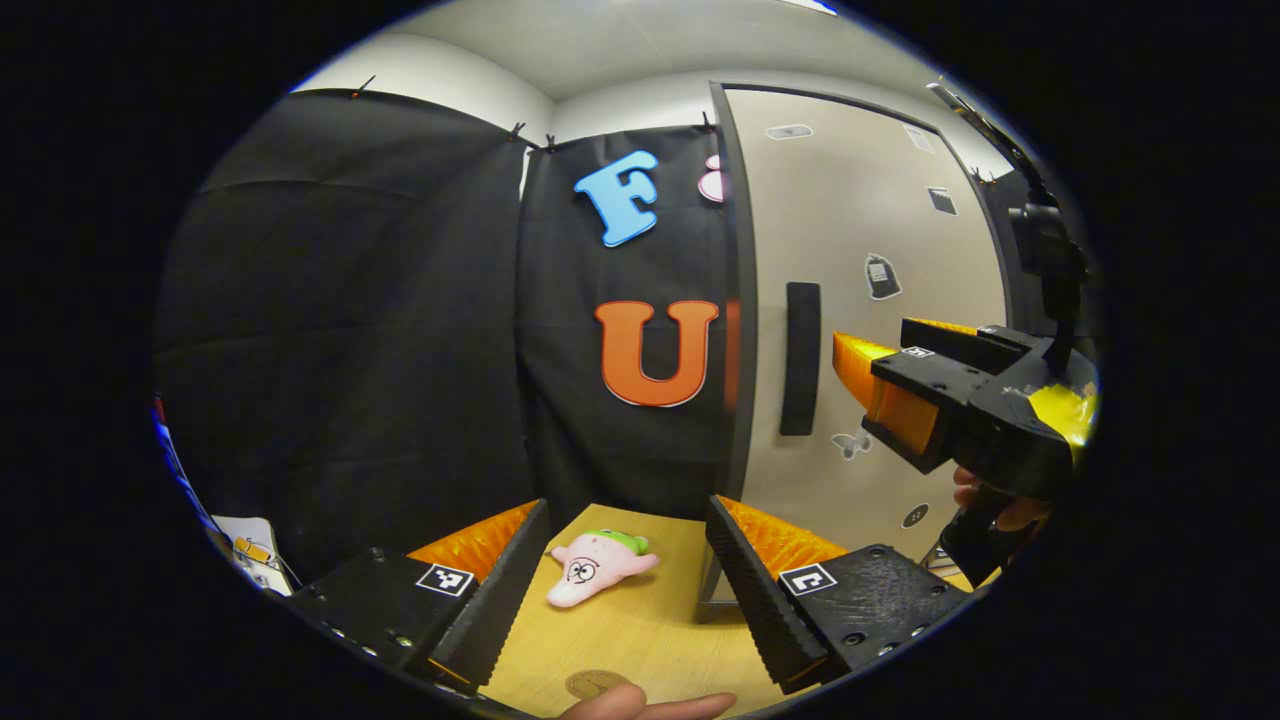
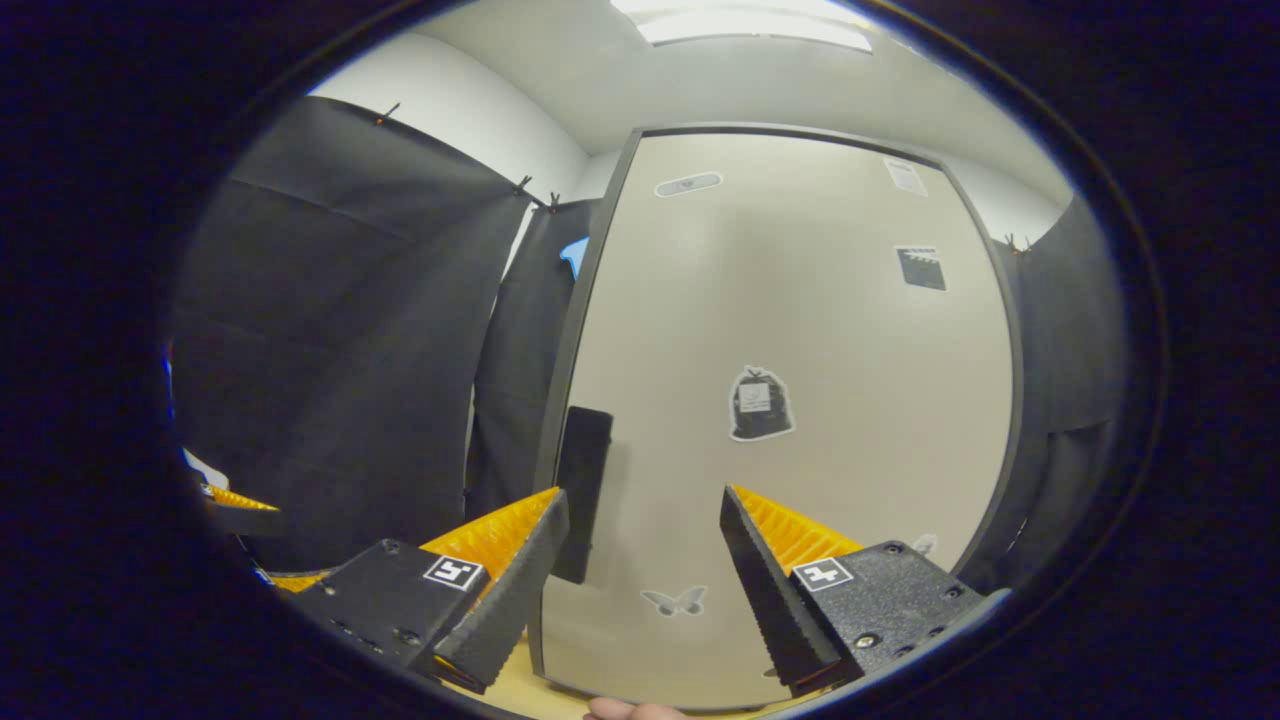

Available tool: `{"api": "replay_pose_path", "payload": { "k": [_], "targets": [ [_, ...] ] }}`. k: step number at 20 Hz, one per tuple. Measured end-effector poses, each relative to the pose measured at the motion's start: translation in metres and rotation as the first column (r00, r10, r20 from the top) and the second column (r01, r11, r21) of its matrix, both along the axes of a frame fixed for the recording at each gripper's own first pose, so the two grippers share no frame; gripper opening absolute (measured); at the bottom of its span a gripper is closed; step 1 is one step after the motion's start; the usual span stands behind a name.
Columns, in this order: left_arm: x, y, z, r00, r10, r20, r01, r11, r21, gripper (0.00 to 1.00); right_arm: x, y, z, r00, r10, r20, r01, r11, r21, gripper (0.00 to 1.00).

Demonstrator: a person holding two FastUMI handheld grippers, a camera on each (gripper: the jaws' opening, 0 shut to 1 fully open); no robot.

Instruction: Open the cabinet door with the right hand, grasp the bottle in the cabinet with the left hand and place it on the coaster, then close the cabinet door with the right hand.

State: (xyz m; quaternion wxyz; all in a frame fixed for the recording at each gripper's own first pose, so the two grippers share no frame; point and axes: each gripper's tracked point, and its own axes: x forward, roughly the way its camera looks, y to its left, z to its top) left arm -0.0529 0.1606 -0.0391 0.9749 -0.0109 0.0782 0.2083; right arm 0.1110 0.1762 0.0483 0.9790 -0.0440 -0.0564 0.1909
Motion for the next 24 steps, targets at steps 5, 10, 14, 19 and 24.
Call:
{"api": "replay_pose_path", "payload": {
  "k": [5,10,14,19,24],
  "targets": [
    [-0.019,0.016,0.0,1.0,0.017,0.001,-0.017,1.0,-0.01,0.95,0.02,0.028,0.009,0.999,0.05,0.018,-0.051,0.998,0.037,0.97],
    [-0.027,0.019,0.007,1.0,0.013,0.012,-0.014,1.0,0.026,0.95,0.029,0.043,-0.004,0.996,0.081,-0.038,-0.08,0.996,0.025,0.87],
    [-0.03,0.019,0.009,1.0,-0.003,0.017,0.002,1.0,0.031,0.95,0.04,0.044,-0.028,0.988,0.094,-0.125,-0.091,0.995,0.031,0.53],
    [-0.033,0.017,0.001,0.999,-0.047,-0.004,0.048,0.998,0.045,0.95,0.037,0.044,-0.028,0.983,0.088,-0.16,-0.089,0.996,0.003,0.29],
    [-0.033,0.013,-0.005,0.995,-0.099,0.017,0.099,0.995,0.02,0.95,0.03,0.042,-0.031,0.975,0.097,-0.197,-0.096,0.995,0.016,0.25]
  ]
}}
